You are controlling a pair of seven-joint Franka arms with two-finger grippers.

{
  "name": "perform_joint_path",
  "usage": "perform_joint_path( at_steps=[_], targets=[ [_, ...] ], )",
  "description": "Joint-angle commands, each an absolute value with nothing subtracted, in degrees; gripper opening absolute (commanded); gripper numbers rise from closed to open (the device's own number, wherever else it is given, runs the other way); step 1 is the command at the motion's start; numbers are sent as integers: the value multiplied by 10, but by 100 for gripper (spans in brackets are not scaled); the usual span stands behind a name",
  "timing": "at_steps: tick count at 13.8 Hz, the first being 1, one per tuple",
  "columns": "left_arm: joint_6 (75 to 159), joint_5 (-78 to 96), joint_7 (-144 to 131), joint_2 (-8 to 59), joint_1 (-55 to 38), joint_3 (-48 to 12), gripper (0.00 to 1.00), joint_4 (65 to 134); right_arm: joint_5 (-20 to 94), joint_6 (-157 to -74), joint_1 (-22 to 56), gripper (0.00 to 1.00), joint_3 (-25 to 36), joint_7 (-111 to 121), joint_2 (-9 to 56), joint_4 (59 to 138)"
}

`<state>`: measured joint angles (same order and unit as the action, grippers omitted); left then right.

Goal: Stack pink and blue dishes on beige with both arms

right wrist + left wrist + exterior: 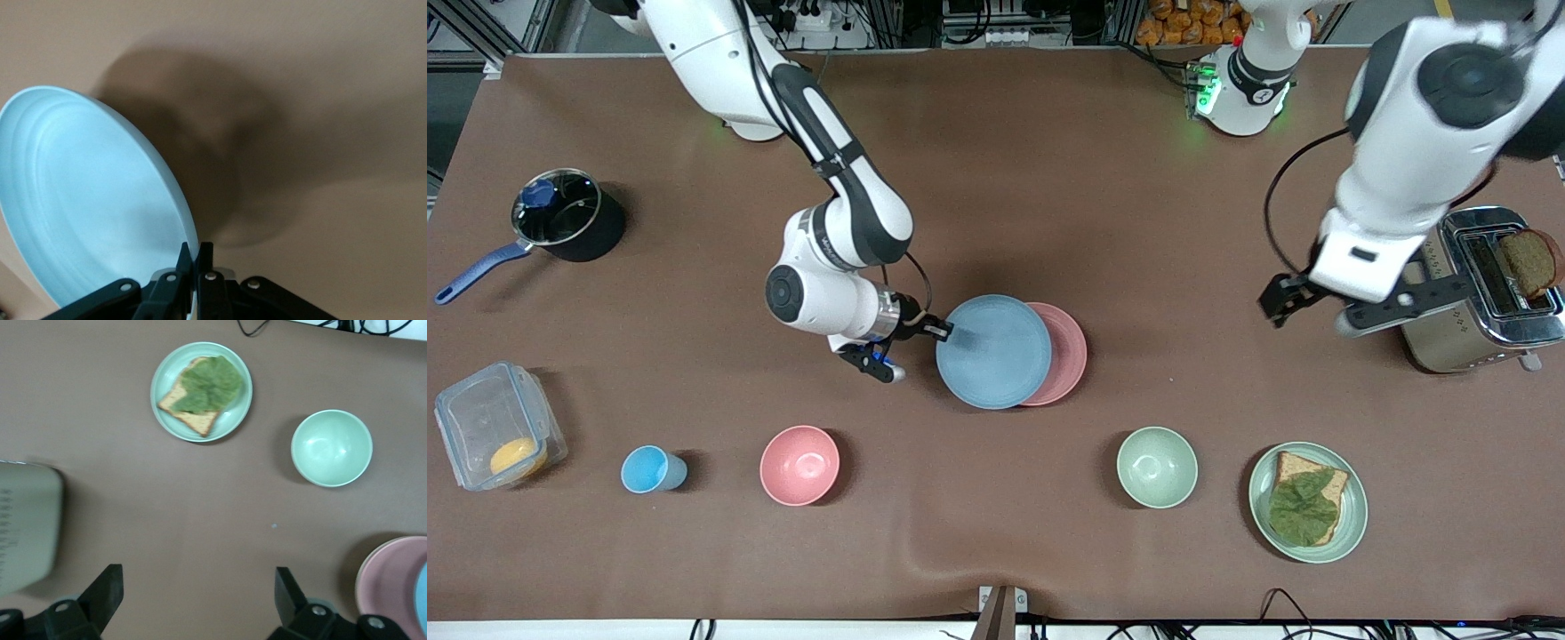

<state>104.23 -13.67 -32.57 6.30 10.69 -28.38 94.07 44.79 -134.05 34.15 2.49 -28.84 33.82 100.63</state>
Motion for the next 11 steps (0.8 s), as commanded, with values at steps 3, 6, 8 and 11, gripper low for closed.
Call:
perform_joint_path(
  at_steps=[3,6,8,11],
  targets=[
    [984,-116,-258,49,125,-273,100,886,473,-1370,385,0,31,-335,353,982],
    [984,-73,-183,17,97,-194,100,891,472,-1394,402,0,31,-350,367,973],
    [956,-71,-160,4,48,-134,100,889,467,-1395,402,0,31,-349,370,972],
    [948,-46,-104,-4,-4,-50,100,891,470,-1397,402,13,31,-349,378,970]
  ],
)
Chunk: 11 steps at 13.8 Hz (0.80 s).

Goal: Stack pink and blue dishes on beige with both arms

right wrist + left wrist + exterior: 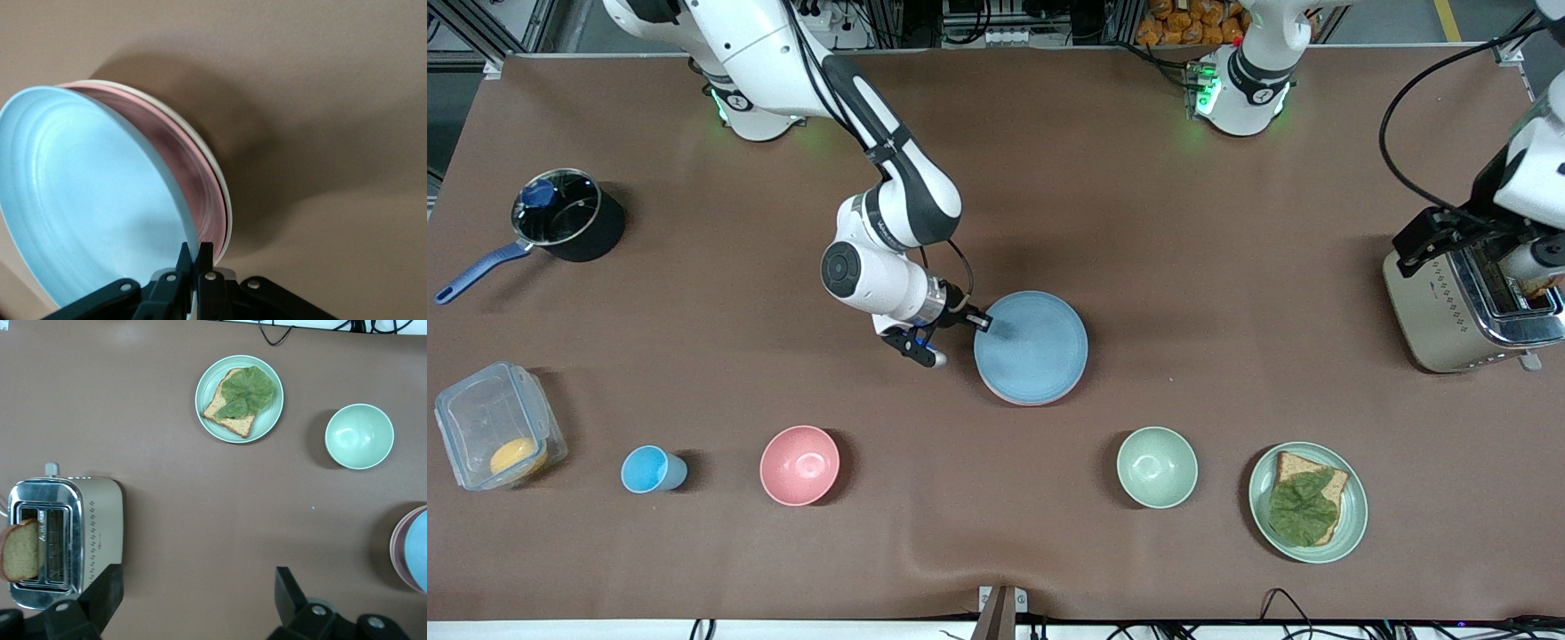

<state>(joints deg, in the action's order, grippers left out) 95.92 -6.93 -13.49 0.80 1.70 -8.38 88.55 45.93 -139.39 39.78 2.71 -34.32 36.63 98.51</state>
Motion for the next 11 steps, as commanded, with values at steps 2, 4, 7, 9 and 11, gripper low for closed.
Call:
perform_joint_path(
  at_steps=[2,4,7,9,11],
  targets=[
    [943,-27,-101,-2,10,-52,100,890,472,-1397,402,100,31,-351,378,966],
    [942,-25,-100,0,7,-54,100,889,471,-1390,396,100,32,-347,368,967],
    [921,-24,-100,2,4,-68,100,889,455,-1285,345,100,63,-338,309,990],
    [904,-24,-91,2,4,-82,100,889,381,-1162,312,100,117,-283,281,990],
    [890,-23,-80,3,4,-88,100,890,330,-1091,284,100,170,-180,257,991]
  ],
)
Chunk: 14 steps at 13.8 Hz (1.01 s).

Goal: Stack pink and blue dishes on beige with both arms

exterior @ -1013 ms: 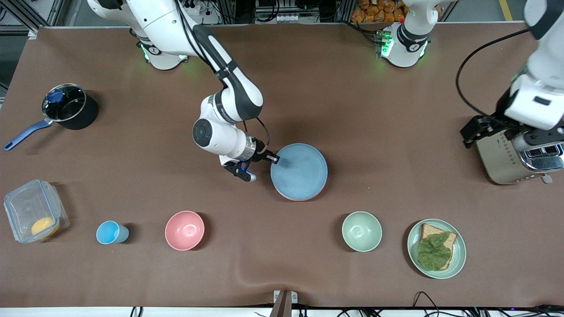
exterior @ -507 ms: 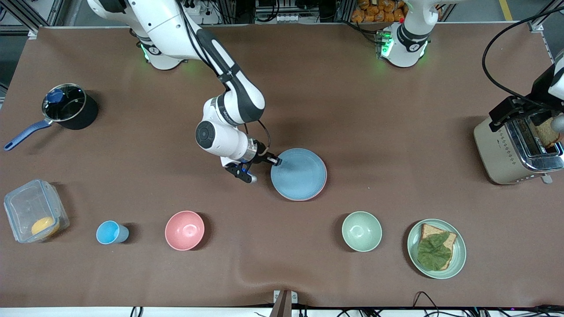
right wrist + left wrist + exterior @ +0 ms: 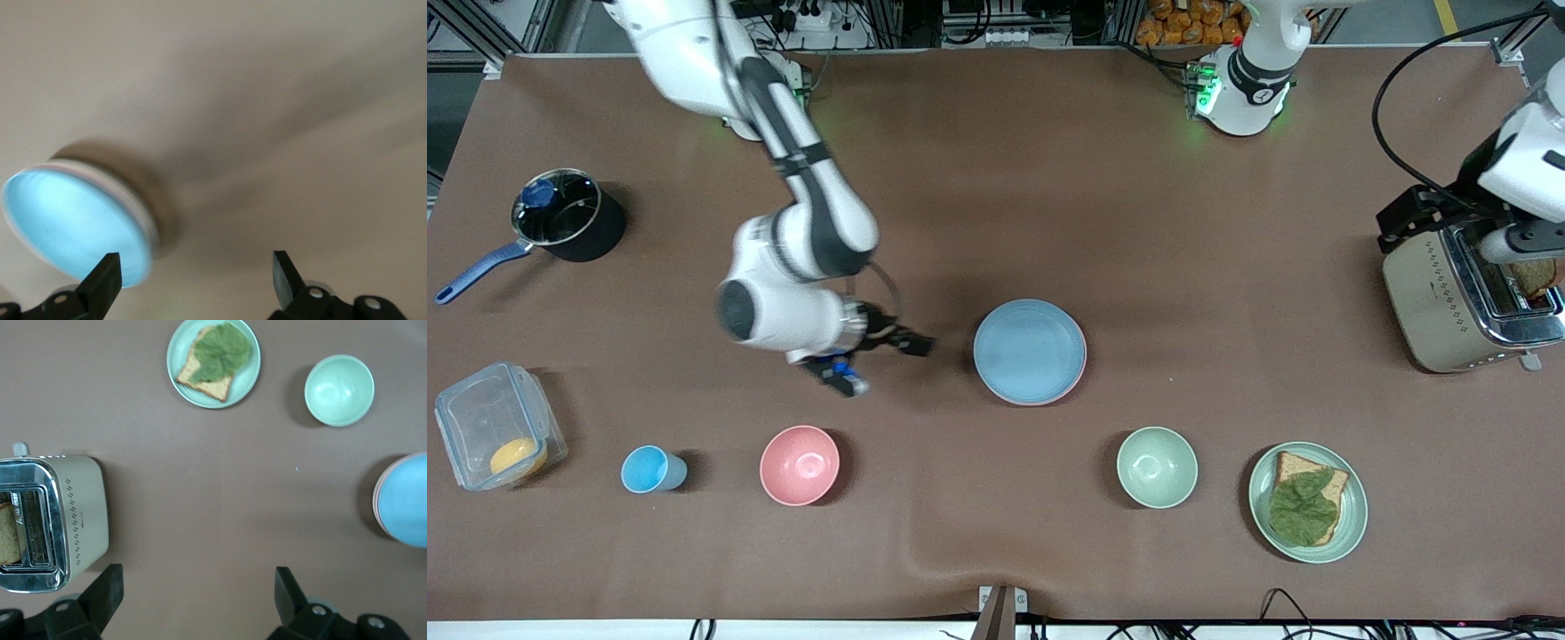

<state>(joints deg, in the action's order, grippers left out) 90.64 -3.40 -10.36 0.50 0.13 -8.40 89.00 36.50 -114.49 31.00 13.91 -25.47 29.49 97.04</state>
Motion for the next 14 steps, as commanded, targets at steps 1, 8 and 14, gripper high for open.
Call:
perform_joint_path(
  at_steps=[1,8,14],
  targets=[
    [889,-23,-77,3,4,-88,100,890,326,-1055,265,100,196,-120,250,990],
    [884,4,-53,4,6,-87,100,894,153,-981,252,100,308,39,172,988],
    [887,4,-54,3,9,-87,100,903,63,-975,109,100,152,39,76,987]
  ],
)
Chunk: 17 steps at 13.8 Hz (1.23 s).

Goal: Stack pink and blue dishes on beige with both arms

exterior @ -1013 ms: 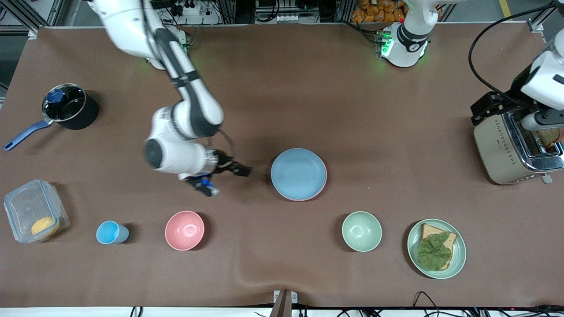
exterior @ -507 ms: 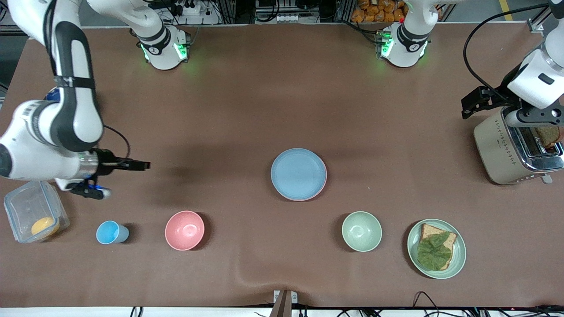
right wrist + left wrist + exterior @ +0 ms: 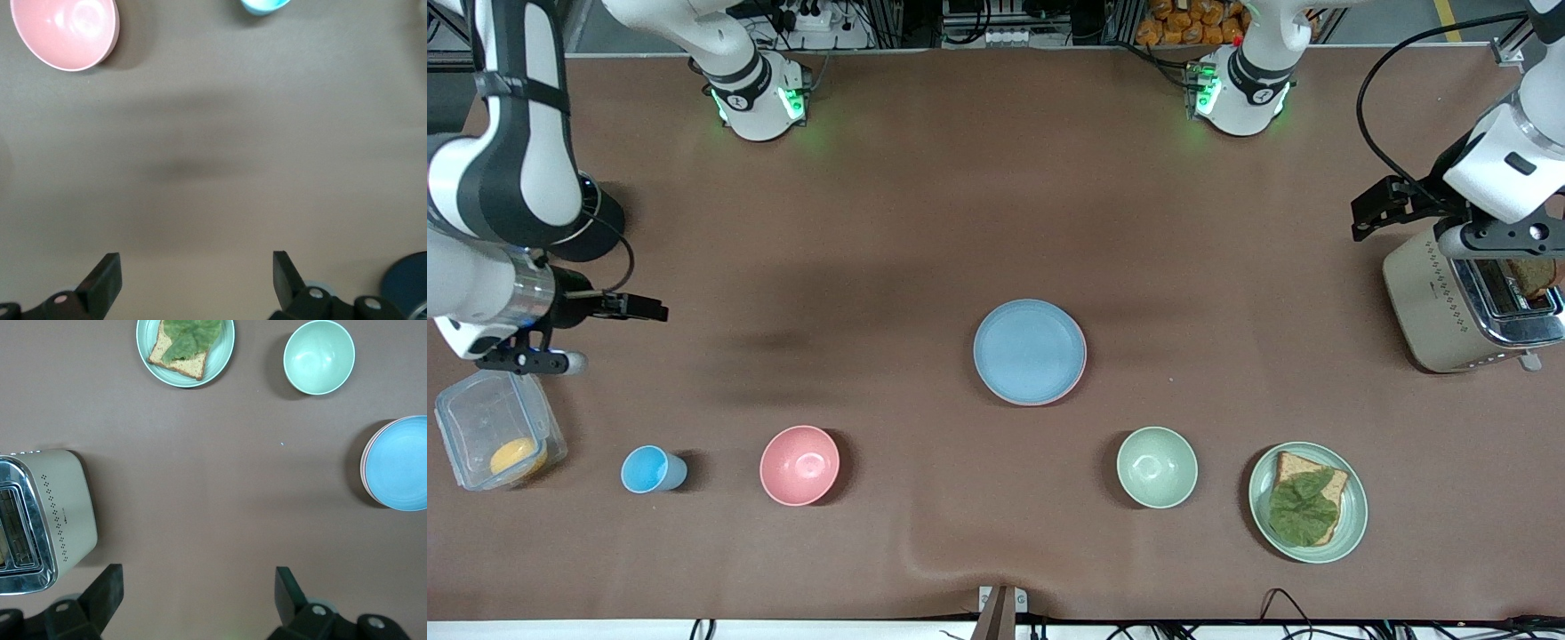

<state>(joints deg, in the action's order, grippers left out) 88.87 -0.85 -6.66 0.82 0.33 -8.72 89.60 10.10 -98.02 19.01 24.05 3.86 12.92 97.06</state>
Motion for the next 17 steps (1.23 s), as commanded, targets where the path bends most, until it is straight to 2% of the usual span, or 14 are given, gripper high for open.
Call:
perform_joint_path(
  at_steps=[1,3,6,10,13,17],
  targets=[
    [888,1,-54,2,9,-86,100,902,57,-961,71,100,114,39,60,987],
    [891,-4,-62,2,10,-84,100,899,34,-947,34,100,70,38,27,986],
    [891,-4,-85,2,11,-78,100,894,9,-929,22,100,57,40,-1,981],
    [890,-18,-103,4,8,-79,100,873,4,-915,15,100,52,52,-10,962],
    [888,-17,-102,4,9,-79,100,870,5,-914,-17,100,8,51,-11,941],
    [877,-19,-101,4,10,-79,100,868,5,-890,-13,100,8,35,-11,922]
  ],
)
